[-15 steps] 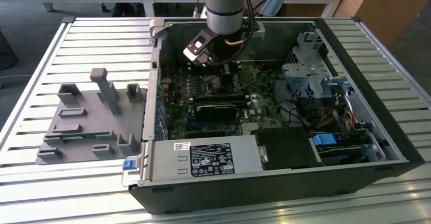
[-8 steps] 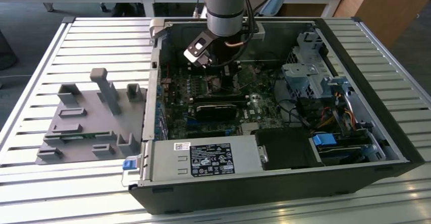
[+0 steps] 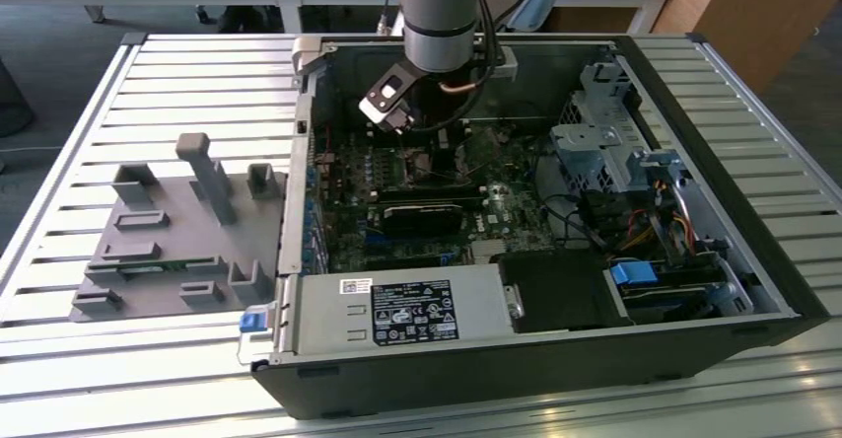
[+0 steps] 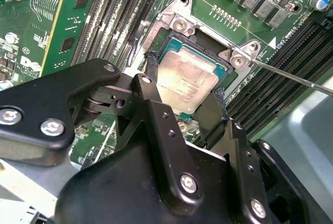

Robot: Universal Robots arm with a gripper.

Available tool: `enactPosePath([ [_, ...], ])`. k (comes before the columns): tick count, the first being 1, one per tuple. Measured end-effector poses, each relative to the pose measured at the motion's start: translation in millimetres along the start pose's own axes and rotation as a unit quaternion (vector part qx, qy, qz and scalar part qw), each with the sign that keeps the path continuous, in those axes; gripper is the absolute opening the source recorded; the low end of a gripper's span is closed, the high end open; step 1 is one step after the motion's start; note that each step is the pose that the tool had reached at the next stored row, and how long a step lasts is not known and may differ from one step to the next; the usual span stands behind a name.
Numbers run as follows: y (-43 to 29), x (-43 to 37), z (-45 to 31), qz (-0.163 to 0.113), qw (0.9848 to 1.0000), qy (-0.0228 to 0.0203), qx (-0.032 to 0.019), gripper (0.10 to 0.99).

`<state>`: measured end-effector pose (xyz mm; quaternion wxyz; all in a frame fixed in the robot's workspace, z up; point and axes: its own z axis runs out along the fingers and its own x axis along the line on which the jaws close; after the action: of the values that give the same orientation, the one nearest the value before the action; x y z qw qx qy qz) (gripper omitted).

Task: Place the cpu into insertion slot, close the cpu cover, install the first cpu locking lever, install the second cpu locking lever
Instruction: 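Place the cpu into insertion slot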

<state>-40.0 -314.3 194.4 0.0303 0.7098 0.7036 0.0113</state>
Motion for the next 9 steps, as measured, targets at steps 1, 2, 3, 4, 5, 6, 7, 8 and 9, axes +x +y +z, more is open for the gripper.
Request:
enactPosePath([
  [1,0.0,0.0,0.0,0.0,1.0,0.0,0.0,0.541],
  [2,0.0,0.0,0.1,0.0,1.0,0.0,0.0,0.541],
  [3,0.0,0.0,0.2,0.0,1.0,0.0,0.0,0.541],
  [4,0.0,0.0,0.2,0.0,1.0,0.0,0.0,0.553],
  [5,0.0,0.0,0.2,0.0,1.0,0.0,0.0,0.553],
  [6,0.0,0.0,0.3,0.0,1.0,0.0,0.0,0.553],
  [7,0.0,0.0,0.4,0.0,1.0,0.0,0.0,0.612],
  [8,0.0,0.1,0.5,0.0,1.0,0.0001,-0.0001,0.612],
  [9,-0.1,0.6,0.6,0.0,1.0,0.0001,-0.0001,0.612],
])
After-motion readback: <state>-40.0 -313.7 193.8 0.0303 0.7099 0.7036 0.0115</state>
